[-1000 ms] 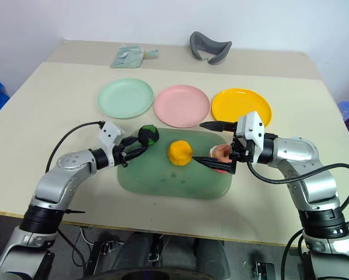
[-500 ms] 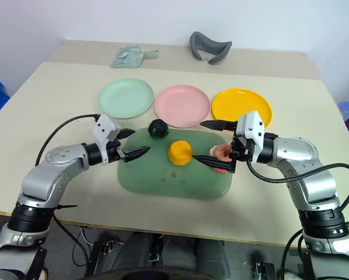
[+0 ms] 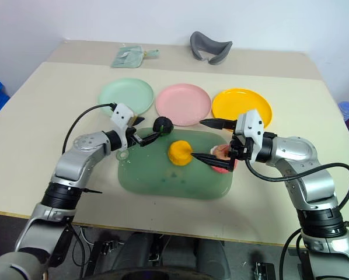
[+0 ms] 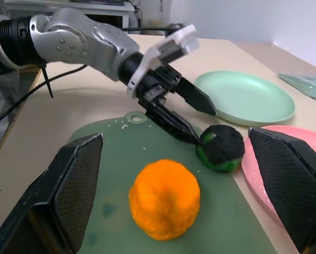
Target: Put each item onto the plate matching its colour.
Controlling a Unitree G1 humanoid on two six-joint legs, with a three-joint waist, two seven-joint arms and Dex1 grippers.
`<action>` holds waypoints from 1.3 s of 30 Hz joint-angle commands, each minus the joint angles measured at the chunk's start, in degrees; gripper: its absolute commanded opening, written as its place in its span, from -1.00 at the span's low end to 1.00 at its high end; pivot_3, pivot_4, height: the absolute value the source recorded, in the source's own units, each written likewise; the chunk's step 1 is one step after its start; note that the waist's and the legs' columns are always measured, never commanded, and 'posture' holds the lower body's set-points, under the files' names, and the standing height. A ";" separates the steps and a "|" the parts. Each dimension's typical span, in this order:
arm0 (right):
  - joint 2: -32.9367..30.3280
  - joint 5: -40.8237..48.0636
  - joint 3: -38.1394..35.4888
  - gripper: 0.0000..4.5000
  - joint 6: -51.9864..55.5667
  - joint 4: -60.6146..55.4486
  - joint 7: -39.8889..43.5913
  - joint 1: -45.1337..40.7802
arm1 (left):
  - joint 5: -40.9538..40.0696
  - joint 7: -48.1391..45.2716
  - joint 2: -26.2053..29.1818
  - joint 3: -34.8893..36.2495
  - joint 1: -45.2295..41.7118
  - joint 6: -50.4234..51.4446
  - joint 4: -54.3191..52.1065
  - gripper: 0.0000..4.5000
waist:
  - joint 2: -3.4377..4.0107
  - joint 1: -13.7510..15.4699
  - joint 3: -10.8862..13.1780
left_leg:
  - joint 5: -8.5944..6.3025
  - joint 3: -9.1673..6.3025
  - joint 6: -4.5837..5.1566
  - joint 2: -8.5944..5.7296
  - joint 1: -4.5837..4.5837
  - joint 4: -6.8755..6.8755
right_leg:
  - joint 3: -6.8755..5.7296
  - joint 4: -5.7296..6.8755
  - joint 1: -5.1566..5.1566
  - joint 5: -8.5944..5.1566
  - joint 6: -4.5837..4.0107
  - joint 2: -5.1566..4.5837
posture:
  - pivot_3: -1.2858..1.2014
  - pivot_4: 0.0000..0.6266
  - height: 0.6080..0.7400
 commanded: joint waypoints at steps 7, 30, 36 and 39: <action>-0.19 0.45 -1.39 1.00 -0.50 -2.03 -0.50 -0.20 | -1.45 -2.59 -0.56 1.24 -1.00 0.59 -2.48 0.99 | 0.00 0.02 0.00 | 0.00 0.00 0.00 0.01 0.00 0.00 | 0.00 0.00 0.00 0.00 0.00 0.01 | 0.03 -0.52 1.00; 0.09 0.63 -1.01 1.00 0.08 -1.91 -1.33 -0.98 | 0.76 -0.95 -5.64 0.77 -5.18 -1.28 4.53 0.02 | 0.00 -0.01 0.00 | 0.00 0.00 0.00 0.03 0.00 0.03 | 0.00 -0.01 0.01 0.00 0.01 0.06 | 0.03 -0.52 1.00; 0.24 0.45 -1.00 1.00 -0.46 -1.42 -1.10 -1.08 | -3.16 7.06 -7.72 10.69 -5.34 -3.20 0.07 0.02 | -0.01 0.02 0.01 | 0.00 -0.01 -0.01 0.03 -0.01 0.03 | 0.00 0.00 0.01 0.00 0.01 0.03 | 0.03 -0.52 1.00; 0.47 0.32 -0.88 1.00 -0.89 -0.83 -0.90 -1.36 | -2.86 16.66 -8.74 17.61 -8.38 -5.13 3.41 0.02 | -0.04 0.00 0.02 | 0.00 -0.02 0.00 0.02 0.00 0.04 | 0.00 0.00 0.02 0.00 0.01 0.00 | 0.03 -0.52 1.00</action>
